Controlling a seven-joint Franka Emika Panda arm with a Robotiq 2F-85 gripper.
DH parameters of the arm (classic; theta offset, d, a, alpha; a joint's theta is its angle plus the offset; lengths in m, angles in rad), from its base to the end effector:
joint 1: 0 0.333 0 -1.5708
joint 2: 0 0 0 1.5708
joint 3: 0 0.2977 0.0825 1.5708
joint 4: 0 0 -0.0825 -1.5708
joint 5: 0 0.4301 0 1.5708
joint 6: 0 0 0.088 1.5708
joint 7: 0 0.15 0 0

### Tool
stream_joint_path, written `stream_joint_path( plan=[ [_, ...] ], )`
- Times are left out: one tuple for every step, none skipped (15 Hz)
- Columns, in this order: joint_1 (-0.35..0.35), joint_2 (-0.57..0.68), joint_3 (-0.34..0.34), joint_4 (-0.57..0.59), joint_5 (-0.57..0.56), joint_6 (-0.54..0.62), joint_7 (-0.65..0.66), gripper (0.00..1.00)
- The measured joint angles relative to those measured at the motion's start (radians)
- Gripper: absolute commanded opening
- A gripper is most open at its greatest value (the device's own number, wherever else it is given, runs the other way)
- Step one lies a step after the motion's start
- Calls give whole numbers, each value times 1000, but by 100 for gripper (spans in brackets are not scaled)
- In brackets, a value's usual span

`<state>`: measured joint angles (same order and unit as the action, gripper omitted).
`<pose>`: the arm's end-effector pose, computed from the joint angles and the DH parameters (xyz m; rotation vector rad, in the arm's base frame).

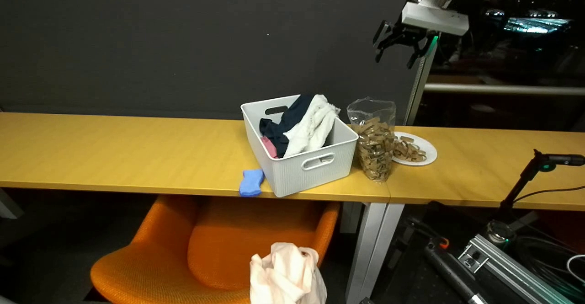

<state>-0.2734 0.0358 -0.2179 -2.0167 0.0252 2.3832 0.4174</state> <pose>0.5689 -0.3027 0.3887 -2.7743 1.3791 -0.5188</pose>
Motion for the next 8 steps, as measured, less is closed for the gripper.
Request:
stream_joint_path(
  plan=[
    [0, 45, -2, 12, -7, 24, 20, 100],
    [1, 92, -11, 23, -43, 52, 63, 100],
    [2, 130, -25, 31, -93, 78, 115, 100],
    [5, 161, -46, 37, -147, 106, 169, 100],
    [9, 184, -74, 41, -202, 134, 223, 100],
    [13, 200, -106, 43, -253, 157, 273, 100],
    [16, 210, -141, 44, -302, 172, 322, 100],
    [17, 217, -169, 43, -335, 177, 357, 100]
  ],
)
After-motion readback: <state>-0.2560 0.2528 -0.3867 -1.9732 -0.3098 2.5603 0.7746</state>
